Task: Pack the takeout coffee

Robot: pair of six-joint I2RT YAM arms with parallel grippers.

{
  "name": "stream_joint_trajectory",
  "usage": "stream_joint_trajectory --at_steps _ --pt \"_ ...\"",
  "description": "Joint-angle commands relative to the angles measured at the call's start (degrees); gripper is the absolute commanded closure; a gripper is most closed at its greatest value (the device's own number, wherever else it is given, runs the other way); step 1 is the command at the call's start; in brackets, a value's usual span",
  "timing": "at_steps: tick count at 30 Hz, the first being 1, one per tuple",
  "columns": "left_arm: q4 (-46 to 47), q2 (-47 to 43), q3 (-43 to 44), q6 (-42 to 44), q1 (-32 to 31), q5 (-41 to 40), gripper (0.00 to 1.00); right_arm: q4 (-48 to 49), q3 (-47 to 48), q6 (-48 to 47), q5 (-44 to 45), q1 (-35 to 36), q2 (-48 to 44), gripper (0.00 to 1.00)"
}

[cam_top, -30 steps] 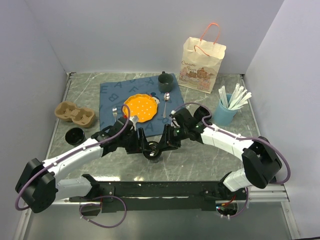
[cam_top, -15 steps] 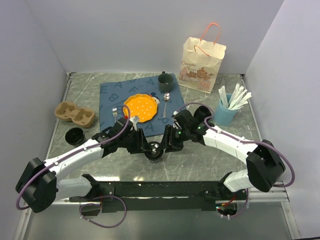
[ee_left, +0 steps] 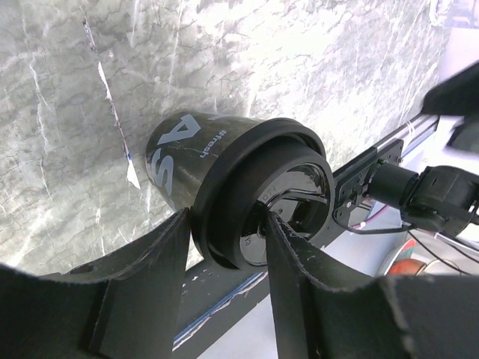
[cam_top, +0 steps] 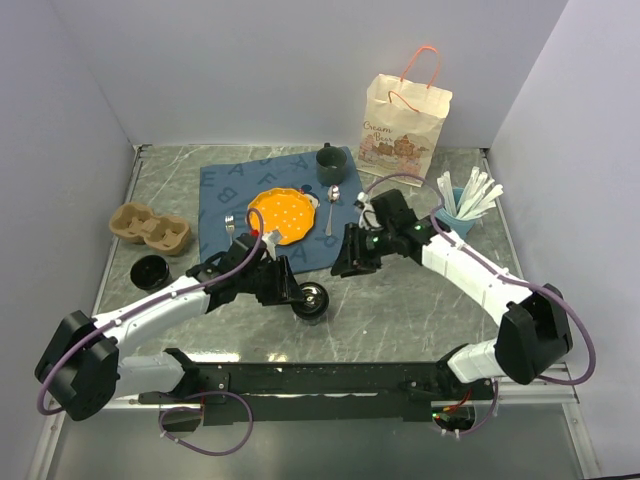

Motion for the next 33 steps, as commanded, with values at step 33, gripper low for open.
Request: stream_joint_trajectory --at_steps 33 --pt "-8.07 7.56 1.36 6.67 0.73 -2.44 0.51 6.31 -0.46 -15.3 -22.85 -3.07 16.18 0.66"
